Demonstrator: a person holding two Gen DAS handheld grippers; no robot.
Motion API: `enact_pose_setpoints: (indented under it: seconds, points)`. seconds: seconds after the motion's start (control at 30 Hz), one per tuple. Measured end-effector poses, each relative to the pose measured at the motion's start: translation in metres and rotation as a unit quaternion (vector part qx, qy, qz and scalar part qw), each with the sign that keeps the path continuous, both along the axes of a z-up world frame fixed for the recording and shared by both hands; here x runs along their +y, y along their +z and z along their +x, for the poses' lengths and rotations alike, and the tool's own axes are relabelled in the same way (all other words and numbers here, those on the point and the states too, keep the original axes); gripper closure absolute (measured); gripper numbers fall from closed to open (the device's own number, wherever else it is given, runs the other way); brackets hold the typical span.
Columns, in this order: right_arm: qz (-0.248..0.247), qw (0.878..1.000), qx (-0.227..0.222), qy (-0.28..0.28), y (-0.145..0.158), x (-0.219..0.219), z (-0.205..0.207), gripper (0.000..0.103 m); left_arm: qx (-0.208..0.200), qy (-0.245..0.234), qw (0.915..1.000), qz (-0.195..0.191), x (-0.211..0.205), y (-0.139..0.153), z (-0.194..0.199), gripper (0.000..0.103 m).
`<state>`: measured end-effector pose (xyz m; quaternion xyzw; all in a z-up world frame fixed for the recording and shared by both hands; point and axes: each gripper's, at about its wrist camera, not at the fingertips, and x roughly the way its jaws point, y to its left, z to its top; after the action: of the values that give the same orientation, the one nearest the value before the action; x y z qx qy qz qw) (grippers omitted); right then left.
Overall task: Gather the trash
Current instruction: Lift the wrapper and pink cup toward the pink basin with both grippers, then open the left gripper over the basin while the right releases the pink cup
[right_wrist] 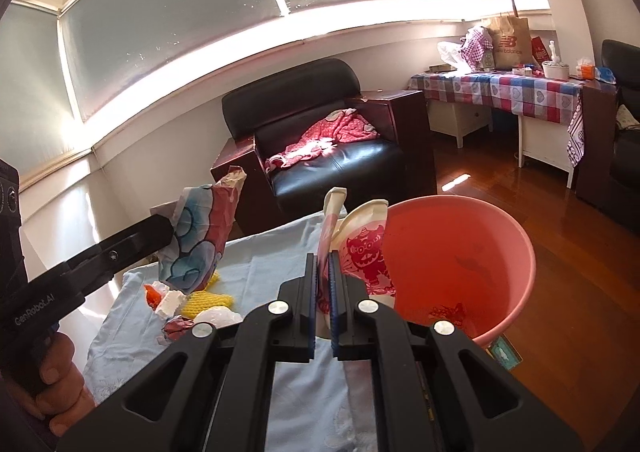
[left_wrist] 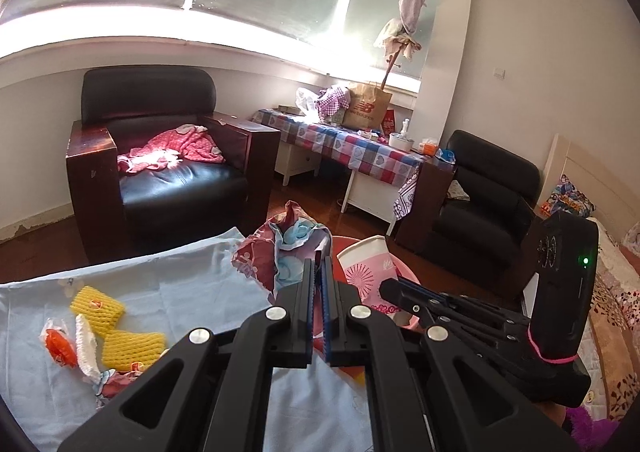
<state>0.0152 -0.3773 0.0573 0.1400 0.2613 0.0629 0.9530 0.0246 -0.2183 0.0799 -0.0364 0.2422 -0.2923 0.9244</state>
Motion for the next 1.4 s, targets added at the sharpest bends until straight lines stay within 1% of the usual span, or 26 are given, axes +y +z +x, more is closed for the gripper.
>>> enact_pose_setpoints:
  seconds: [0.3, 0.73, 0.97, 1.27, 1.37, 1.4]
  points:
    - [0.003, 0.999, 0.019, -0.033, -0.012, -0.027, 0.011, 0.097, 0.02, -0.023, 0.9995, 0.006, -0.032, -0.016, 0.023, 0.1]
    - [0.001, 0.998, 0.039, -0.055, -0.03, -0.041, 0.021, 0.097, 0.042, -0.061, 0.997, 0.026, -0.07, -0.045, 0.05, 0.1]
    - [0.005, 0.997, 0.048, -0.062, -0.038, -0.046, 0.027, 0.097, 0.058, -0.055, 0.9961, 0.036, -0.08, -0.058, 0.064, 0.1]
    - [0.006, 0.996, 0.059, -0.063, -0.048, -0.046, 0.032, 0.097, 0.078, -0.048, 0.9954, 0.028, -0.081, -0.068, 0.073, 0.099]
    - [0.006, 0.996, 0.061, -0.064, -0.049, -0.047, 0.036, 0.097, 0.081, -0.053, 0.9949, 0.025, -0.08, -0.069, 0.074, 0.095]
    - [0.006, 0.996, 0.062, -0.065, -0.049, -0.047, 0.037, 0.097, 0.082, -0.054, 0.9948, 0.024, -0.079, -0.069, 0.074, 0.09]
